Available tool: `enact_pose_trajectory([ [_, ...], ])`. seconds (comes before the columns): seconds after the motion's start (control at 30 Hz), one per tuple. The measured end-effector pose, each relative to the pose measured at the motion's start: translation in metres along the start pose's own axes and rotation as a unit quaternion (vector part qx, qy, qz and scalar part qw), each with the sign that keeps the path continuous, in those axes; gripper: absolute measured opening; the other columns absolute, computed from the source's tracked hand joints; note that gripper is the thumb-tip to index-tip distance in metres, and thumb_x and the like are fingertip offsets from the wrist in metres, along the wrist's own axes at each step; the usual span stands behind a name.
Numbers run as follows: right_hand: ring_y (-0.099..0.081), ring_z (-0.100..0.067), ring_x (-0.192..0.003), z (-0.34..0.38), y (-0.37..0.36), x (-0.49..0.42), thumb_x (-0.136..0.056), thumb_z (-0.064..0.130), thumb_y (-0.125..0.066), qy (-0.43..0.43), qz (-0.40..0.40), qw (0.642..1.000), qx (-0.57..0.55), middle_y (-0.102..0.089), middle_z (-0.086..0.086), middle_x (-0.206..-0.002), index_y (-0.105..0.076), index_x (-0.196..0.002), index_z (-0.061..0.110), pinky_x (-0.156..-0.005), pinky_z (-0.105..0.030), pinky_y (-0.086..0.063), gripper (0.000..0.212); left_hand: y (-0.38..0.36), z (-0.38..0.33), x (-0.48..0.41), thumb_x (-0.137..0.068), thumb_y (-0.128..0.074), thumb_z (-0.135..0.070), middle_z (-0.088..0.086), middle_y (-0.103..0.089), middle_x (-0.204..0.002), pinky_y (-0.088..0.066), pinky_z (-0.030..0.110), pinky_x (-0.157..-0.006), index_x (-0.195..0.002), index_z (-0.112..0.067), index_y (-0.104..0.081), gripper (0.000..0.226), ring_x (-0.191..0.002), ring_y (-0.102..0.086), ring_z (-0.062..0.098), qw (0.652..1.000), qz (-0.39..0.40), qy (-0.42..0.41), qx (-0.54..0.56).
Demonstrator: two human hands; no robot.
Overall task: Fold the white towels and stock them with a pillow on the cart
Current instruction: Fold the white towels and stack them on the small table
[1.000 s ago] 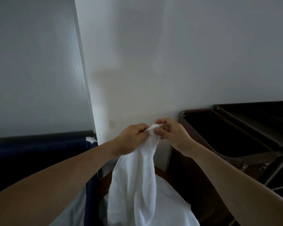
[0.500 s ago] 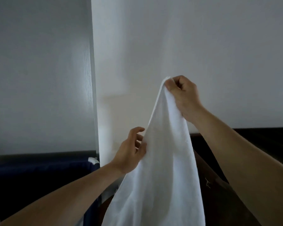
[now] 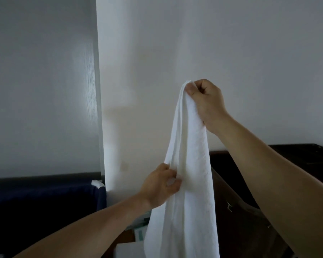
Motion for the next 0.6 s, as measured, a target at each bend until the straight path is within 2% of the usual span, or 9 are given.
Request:
enact_pose_trajectory([
  [0.13,-0.037,0.0,-0.052,-0.005,0.008,-0.001,-0.093,0.033,-0.064,-0.008,-0.024,1.0,0.002,-0.042,0.019,-0.056,-0.052,-0.071,0.022,-0.053,-0.018,-0.035,0.028,-0.016,0.014,0.003,-0.098,-0.05,-0.047,-0.006,-0.051,-0.097,-0.049,0.034,-0.086,-0.1,-0.013,-0.07,0.039,-0.091,-0.056,0.017,0.992,0.065,0.068,-0.086],
  [0.27,-0.036,0.001,-0.051,-0.003,0.02,-0.008,-0.092,0.032,-0.063,0.0,-0.064,0.998,0.003,-0.041,0.02,-0.054,-0.048,-0.069,0.022,-0.05,-0.014,-0.034,0.03,-0.022,0.026,0.012,-0.101,-0.049,-0.039,0.009,-0.064,-0.104,-0.051,0.035,-0.086,-0.104,0.0,-0.067,0.043,-0.095,-0.062,0.023,0.99,0.073,0.117,-0.029],
  [0.37,-0.035,0.002,-0.049,-0.005,0.035,-0.013,-0.093,0.03,-0.062,0.007,-0.089,0.996,0.017,-0.04,0.02,-0.052,-0.045,-0.068,0.023,-0.049,-0.013,-0.033,0.03,-0.003,0.04,0.014,-0.102,-0.052,-0.033,0.006,-0.068,-0.099,-0.052,0.028,-0.081,-0.103,-0.006,-0.069,0.032,-0.092,-0.064,0.022,0.988,0.042,0.15,0.017],
  [0.47,-0.033,0.001,-0.047,-0.015,0.053,-0.017,-0.093,0.027,-0.061,-0.012,-0.141,0.99,0.024,-0.038,0.015,-0.059,-0.043,-0.068,0.023,-0.048,-0.016,-0.032,0.032,0.038,0.053,0.011,-0.101,-0.056,-0.03,0.002,-0.072,-0.089,-0.051,0.019,-0.069,-0.094,-0.019,-0.071,0.02,-0.084,-0.069,0.023,0.982,0.01,0.17,0.084],
  [0.6,-0.031,0.001,-0.043,-0.028,0.075,-0.022,-0.095,0.024,-0.057,-0.034,-0.188,0.981,0.026,-0.036,0.009,-0.065,-0.045,-0.075,0.019,-0.043,-0.015,-0.029,0.024,0.083,0.054,0.002,-0.097,-0.063,-0.032,0.004,-0.076,-0.092,-0.057,0.036,-0.082,-0.097,-0.019,-0.077,0.019,-0.088,-0.072,0.026,0.973,-0.015,0.177,0.148],
])
Point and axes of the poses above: each hand's wrist, its own x-axis away from the middle knuckle, its own y-axis out of the back of the hand, z = x × y, the point moved 1 cm from there along -x, towards the middle knuckle
